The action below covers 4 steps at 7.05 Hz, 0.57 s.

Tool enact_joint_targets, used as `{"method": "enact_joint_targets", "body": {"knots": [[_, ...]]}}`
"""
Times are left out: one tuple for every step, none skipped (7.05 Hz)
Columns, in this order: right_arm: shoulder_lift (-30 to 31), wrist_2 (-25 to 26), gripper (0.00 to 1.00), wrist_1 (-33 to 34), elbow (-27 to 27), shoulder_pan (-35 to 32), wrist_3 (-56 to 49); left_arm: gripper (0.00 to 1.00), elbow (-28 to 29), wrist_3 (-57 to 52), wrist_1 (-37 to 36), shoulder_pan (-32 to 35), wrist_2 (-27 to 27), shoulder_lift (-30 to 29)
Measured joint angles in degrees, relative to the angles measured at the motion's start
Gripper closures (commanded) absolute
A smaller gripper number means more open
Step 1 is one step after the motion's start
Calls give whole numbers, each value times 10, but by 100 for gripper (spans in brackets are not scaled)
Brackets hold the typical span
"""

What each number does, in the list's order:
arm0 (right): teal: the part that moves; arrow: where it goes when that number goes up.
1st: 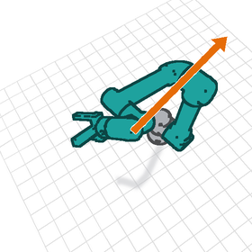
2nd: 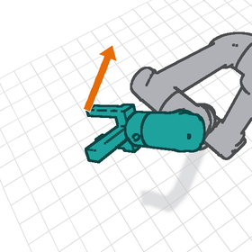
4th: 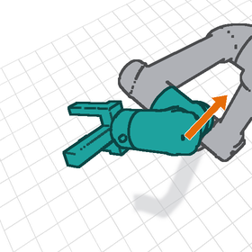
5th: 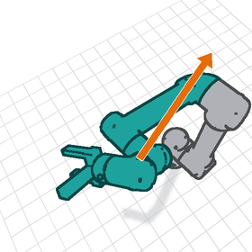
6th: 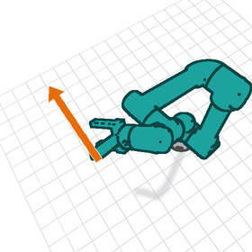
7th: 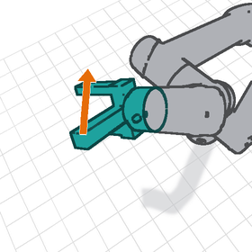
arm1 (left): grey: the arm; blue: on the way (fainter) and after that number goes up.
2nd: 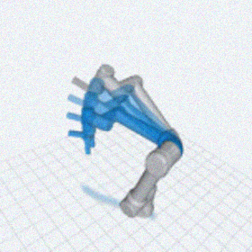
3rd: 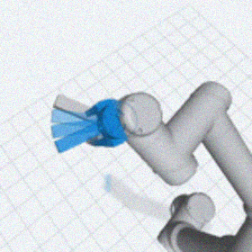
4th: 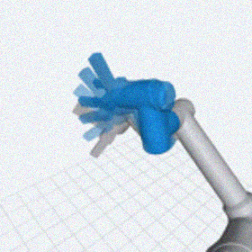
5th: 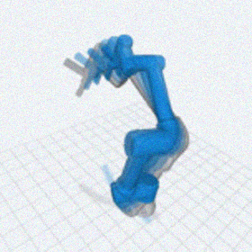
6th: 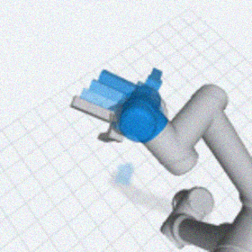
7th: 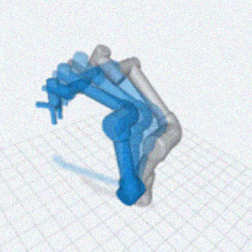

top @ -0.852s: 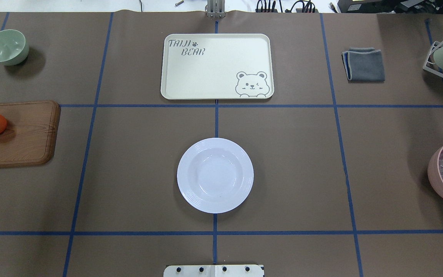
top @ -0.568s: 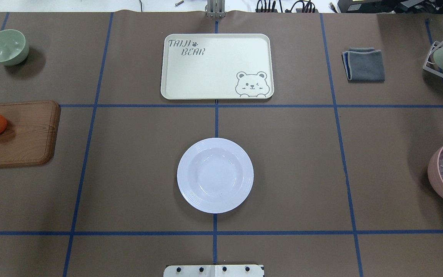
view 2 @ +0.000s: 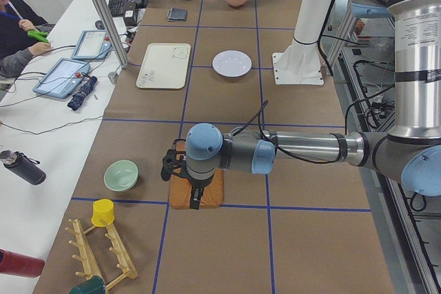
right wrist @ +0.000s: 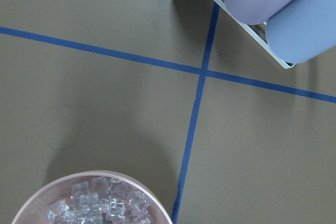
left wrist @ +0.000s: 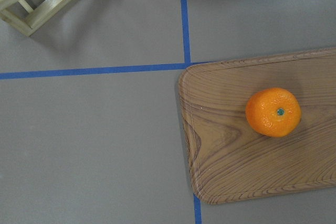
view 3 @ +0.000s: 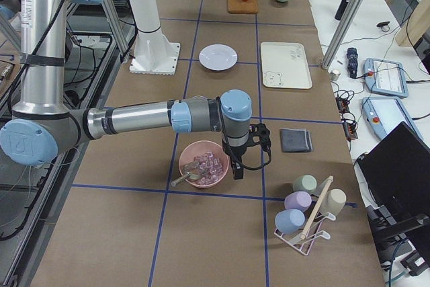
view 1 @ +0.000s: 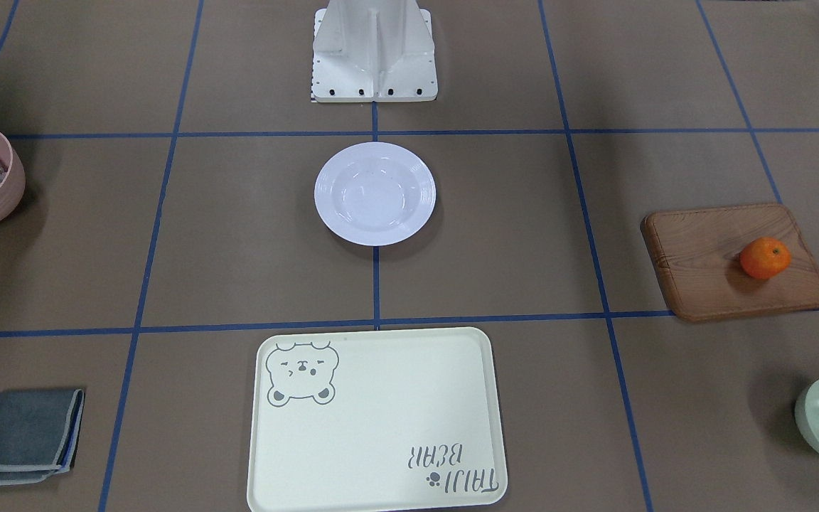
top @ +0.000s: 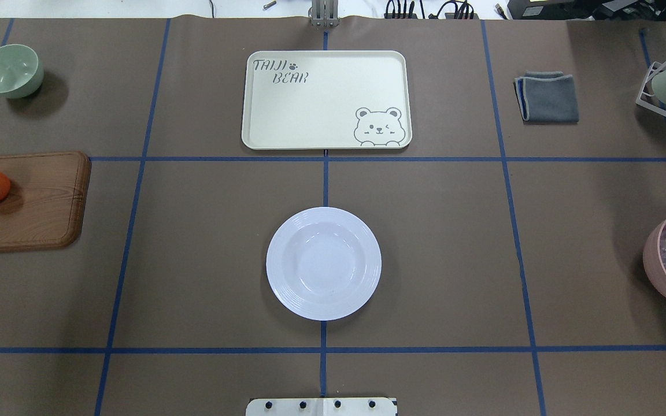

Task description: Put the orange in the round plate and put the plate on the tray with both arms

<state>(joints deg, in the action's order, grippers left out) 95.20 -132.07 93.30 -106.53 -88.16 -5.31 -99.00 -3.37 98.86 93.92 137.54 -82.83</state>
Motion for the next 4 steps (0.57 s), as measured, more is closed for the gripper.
{"method": "enact_joint_targets", "body": {"knots": [[-19,-5,0,-23,2,0,3,1,7,2,54,0,-1,-3],[-32,-9,0,-60,10,0,5,1,13,12,105,-1,0,-6],[-37,-15,0,-92,24,0,5,1,17,35,138,-1,2,-10],[-39,-19,0,-117,34,0,5,1,23,55,168,-1,4,-14]]}}
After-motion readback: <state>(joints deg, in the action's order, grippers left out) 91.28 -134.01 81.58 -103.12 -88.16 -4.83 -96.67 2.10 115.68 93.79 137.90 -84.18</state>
